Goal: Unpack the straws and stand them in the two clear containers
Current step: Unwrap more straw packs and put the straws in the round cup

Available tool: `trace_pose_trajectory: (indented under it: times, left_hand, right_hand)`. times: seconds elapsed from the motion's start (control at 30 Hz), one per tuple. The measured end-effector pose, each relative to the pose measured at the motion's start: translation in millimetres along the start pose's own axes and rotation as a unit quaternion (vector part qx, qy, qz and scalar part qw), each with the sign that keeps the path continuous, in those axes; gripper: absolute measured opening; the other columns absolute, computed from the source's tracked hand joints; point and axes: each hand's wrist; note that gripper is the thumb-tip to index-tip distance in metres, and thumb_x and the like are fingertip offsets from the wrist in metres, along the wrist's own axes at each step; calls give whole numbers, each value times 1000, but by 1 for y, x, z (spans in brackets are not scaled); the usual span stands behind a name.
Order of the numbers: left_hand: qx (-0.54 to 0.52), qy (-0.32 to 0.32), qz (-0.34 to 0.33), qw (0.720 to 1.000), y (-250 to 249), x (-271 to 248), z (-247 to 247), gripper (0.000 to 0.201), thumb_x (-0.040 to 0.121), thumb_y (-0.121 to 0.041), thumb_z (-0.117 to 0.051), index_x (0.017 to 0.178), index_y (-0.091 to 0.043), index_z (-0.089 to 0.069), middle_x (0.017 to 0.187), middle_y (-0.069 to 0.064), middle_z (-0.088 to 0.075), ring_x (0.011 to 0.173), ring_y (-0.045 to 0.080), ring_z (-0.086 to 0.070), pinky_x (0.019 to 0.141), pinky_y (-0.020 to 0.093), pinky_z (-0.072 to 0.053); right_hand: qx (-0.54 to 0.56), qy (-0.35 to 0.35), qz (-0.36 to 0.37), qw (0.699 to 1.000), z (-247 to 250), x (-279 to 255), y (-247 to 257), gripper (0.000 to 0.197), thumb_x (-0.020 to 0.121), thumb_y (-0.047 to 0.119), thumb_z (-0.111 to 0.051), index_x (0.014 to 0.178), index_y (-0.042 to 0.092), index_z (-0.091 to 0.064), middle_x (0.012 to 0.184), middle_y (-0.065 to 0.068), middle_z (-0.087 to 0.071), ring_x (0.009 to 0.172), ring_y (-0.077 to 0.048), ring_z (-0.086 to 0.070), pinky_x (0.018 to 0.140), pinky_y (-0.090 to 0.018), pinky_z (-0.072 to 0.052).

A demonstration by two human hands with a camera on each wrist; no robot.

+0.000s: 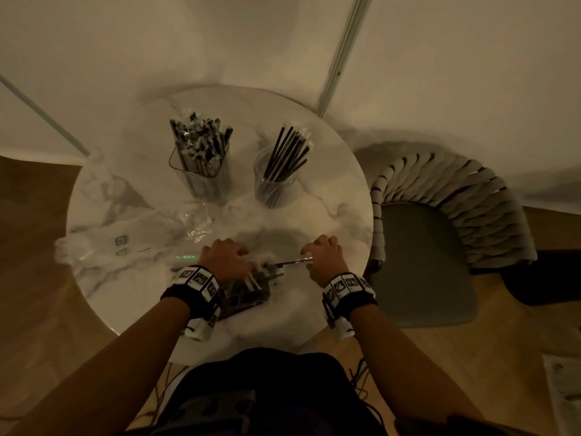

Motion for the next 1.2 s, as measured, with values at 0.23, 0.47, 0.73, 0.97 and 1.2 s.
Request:
trace_pose_trajectory:
  times: [0.23,0.47,0.73,0.97,1.2]
  left_hand:
    - [-92,-26,20,995,0,-11,-17,24,84,-45,-54,101,-31,-62,108,-1,-68,106,28,-61,94,44,-46]
    - [-163,-59,25,985,-8,-18,-24,17,92,-35,-53,106,-26,-57,103,8,-70,97,33,-63,91,45,-49]
    - [-228,-79,-6,970,-9,-19,-27,16,92,-30,-61,103,-18,-64,102,9,-70,94,29,-64,86,37,-51]
    - [-249,-108,-34,962,-17,-19,-24,18,96,-23,-59,107,-11,-65,105,7,-70,91,21,-62,78,19,-37]
    - [-273,-108,-40,955,-16,-19,-20,15,95,-24,-60,108,-19,-65,102,3,-70,88,15,-61,78,24,-44]
  right_hand:
    - [32,28,9,999,-3,-5,13,16,94,20,-53,108,24,-60,116,-4,-52,111,-31,-45,90,-43,-38]
    - [88,52,31,994,1,-5,24,15,93,24,-61,104,25,-71,107,-4,-62,102,-28,-58,92,-44,-47]
    - [274,10,55,960,6,-10,40,22,83,5,-64,102,15,-71,99,-7,-63,86,-22,-61,76,-26,-49]
    - [213,12,65,975,-1,-11,53,21,81,41,-69,101,33,-68,95,2,-64,88,-22,-61,82,-36,-54]
    - [211,24,52,976,-1,-9,58,19,85,41,-67,99,28,-71,92,-5,-65,85,-26,-61,78,-31,-50]
Point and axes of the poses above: each hand's wrist, its own x-axis towards the middle knuckle, its own z-axis out of the back of the hand, y = z × x
